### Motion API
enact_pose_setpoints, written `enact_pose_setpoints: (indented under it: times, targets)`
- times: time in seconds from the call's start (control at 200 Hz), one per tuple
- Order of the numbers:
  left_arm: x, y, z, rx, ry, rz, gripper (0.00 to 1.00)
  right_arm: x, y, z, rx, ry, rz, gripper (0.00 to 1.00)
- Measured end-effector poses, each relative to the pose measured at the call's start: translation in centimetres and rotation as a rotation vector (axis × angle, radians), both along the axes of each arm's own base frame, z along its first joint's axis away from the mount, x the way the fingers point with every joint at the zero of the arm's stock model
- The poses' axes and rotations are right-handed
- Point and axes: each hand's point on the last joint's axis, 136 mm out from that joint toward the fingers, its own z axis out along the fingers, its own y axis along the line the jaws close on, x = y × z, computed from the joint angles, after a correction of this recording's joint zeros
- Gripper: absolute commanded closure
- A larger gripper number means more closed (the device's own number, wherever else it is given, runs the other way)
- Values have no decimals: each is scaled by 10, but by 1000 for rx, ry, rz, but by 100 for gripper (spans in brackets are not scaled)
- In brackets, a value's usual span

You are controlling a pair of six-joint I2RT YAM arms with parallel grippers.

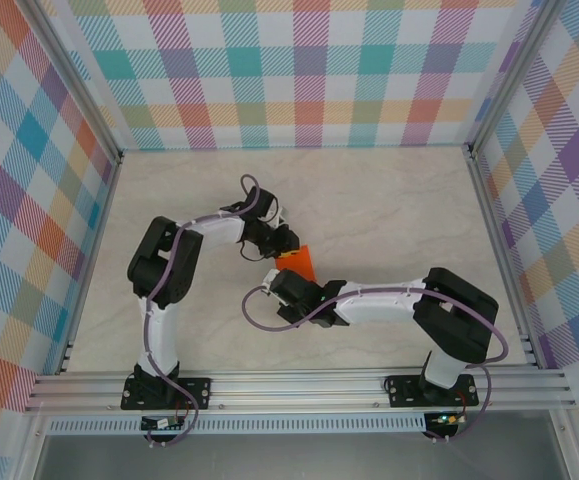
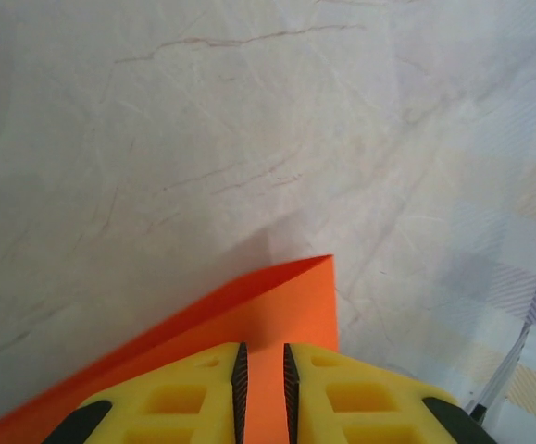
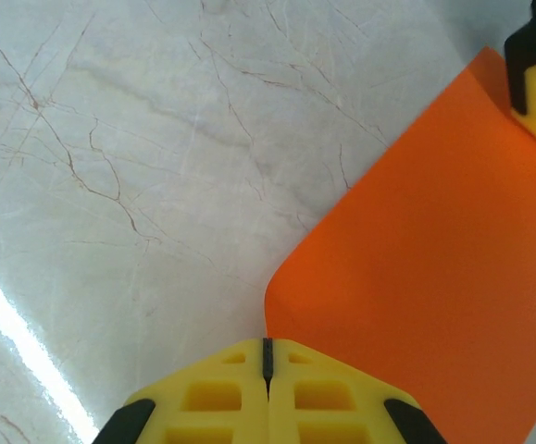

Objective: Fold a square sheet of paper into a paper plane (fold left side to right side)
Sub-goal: Third fold the triangle at the center of the table.

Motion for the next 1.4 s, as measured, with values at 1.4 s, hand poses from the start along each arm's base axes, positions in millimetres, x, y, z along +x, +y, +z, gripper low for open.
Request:
enact_pose_setpoints:
  times: [1.4]
  targets:
    - [-2, -21, -13, 31, -9, -95, 87, 44, -61, -11, 285, 478, -319, 100]
